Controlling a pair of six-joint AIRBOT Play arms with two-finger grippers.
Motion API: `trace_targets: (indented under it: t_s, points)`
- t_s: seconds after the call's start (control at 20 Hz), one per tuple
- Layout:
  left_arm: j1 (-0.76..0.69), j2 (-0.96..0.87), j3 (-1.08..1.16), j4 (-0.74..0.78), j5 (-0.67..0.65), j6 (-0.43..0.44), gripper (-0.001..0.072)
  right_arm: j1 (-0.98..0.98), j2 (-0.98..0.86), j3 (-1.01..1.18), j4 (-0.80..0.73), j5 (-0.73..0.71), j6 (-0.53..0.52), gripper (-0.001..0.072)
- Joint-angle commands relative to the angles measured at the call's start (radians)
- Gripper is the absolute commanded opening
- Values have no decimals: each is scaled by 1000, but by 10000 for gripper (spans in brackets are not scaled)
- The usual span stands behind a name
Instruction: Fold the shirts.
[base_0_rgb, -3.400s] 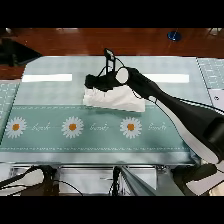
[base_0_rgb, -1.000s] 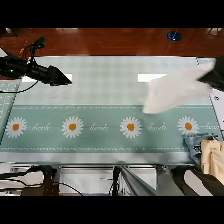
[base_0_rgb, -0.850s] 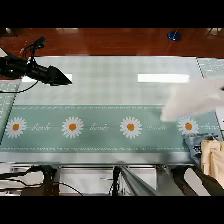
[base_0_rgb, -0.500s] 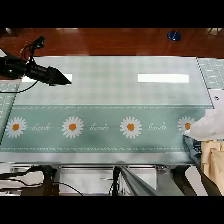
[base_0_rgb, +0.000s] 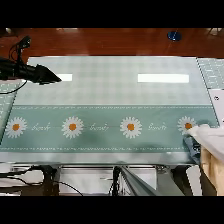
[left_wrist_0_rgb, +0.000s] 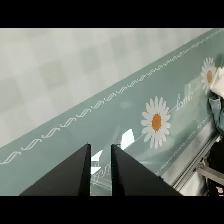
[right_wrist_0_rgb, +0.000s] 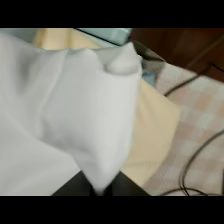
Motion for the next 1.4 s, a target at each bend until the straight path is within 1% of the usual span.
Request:
trace_targets:
  t_s: [0.0, 0.15, 0.2, 0.35, 0.45, 0.5, 0.55, 0.6, 0.65, 0.7, 0.75, 0.8, 0.85, 0.9, 0.95, 1.0, 1.05, 1.1, 1.15, 1.2, 1.25, 1.3, 1.35]
  points:
    - [22, 0, 0, -3, -6, -1, 184, -180, 11, -157, -175, 75, -115, 21]
    - [24, 0, 0, -3, -6, -19, 184, -279, 11, -240, -180, 43, -114, 21]
    - [24, 0, 0, -3, -6, -21, 184, -289, 11, -262, -188, 33, -114, 21]
    - [24, 0, 0, -3, -5, -21, 184, -290, 11, -325, -281, 5, -114, 21]
    - [24, 0, 0, -3, -5, -21, 184, -290, 11, -365, -294, -44, -114, 22]
    - [24, 0, 0, -3, -5, -21, 184, -290, 11, -378, -294, -70, -114, 51]
    - [24, 0, 0, -3, -6, -21, 184, -290, 11, -383, -293, -99, -114, 229]
    - [24, 0, 0, -3, -5, -21, 183, -290, 11, -383, -301, -125, -115, 428]
    - [24, 0, 0, -3, -5, -21, 184, -290, 11, -383, -317, -156, -118, 512]
    - [24, 0, 0, -3, -5, -21, 183, -290, 11, -383, -351, -200, -116, 527]
    - [24, 0, 0, -3, -5, -21, 184, -290, 11, -383, -400, -256, -91, 527]
    - [24, 0, 0, -3, -5, -21, 184, -290, 11, -381, -422, -317, -18, 523]
    - [24, -1, 0, -3, 0, -18, 184, -290, 11, -373, -390, -393, 67, 520]
    - [23, -1, 0, -3, 14, -17, 184, -288, 11, -353, -306, -479, 99, 517]
    - [24, -1, 0, -13, 26, -17, 184, -285, 10, -306, -123, -612, 100, 506]
    - [24, -1, 0, -31, 33, -16, 184, -281, 10, -248, 143, -790, 100, 437]
    - [24, 0, 0, -55, 32, -4, 184, -272, 2, -192, 529, -1067, 99, 379]
    - [24, 0, 0, -81, 32, 26, 185, -232, -30, -154, 949, -1353, 70, 349]
    - [24, 0, 0, -114, 33, 79, 185, -127, -98, -85, 1385, -1525, -71, 349]
    - [24, -1, 0, -149, 37, 147, 185, -11, -181, 30, 1651, -1476, -350, 350]
    - [23, 0, 0, -187, 54, 188, 185, 120, -290, 187, 1762, -1258, -694, 346]
    - [21, -1, 0, -225, 73, 193, 186, 266, -399, 325, 1740, -1036, -829, 326]
    - [14, 0, 1, -247, 87, 193, 186, 437, -510, 445, 1641, -885, -761, 326]
